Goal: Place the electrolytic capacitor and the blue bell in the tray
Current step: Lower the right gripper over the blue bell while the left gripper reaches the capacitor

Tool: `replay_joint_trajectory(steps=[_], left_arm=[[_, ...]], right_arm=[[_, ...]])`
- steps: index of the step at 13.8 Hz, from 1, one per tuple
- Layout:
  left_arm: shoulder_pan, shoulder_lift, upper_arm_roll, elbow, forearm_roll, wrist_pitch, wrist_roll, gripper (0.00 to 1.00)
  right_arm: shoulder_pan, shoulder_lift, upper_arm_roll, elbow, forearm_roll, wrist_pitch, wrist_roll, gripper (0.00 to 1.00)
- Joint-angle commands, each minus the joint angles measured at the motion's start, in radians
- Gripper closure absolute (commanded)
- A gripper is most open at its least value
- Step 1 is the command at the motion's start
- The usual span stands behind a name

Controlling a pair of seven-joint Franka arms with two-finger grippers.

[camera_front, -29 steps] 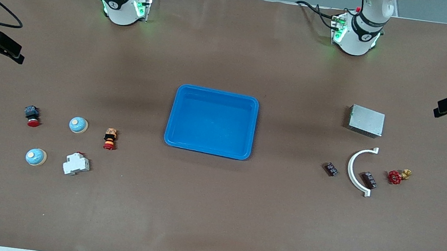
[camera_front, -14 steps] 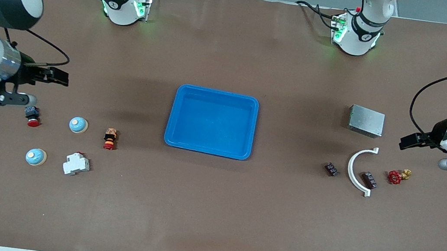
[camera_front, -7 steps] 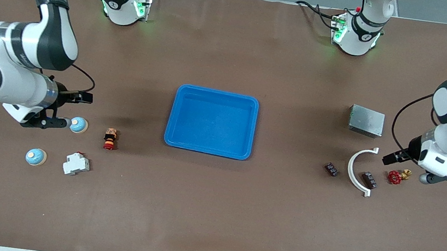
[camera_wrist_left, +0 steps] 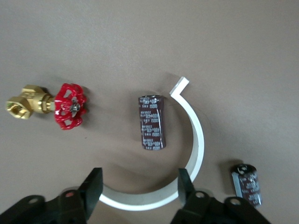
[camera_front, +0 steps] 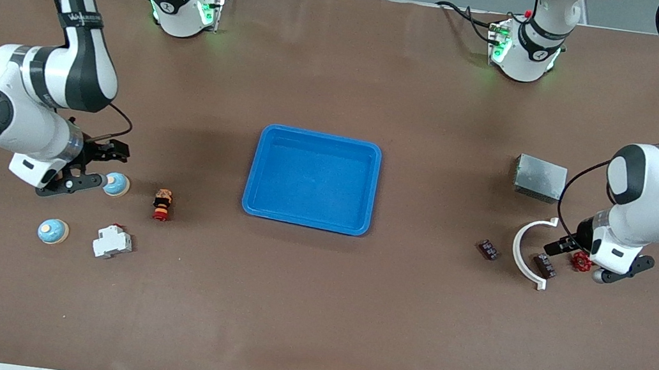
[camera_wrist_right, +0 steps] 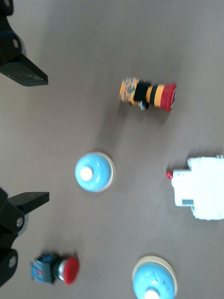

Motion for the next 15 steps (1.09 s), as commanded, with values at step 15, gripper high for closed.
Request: replay_joint_trajectory(steps=[15], left_arm=[[0.003, 0.152, -0.002, 0.034, 0.007, 0.214, -0.083, 0.42]], right_arm=[[-0.073, 0.108, 0.008, -0.105, -0.083, 0.297, -0.232, 0.00]])
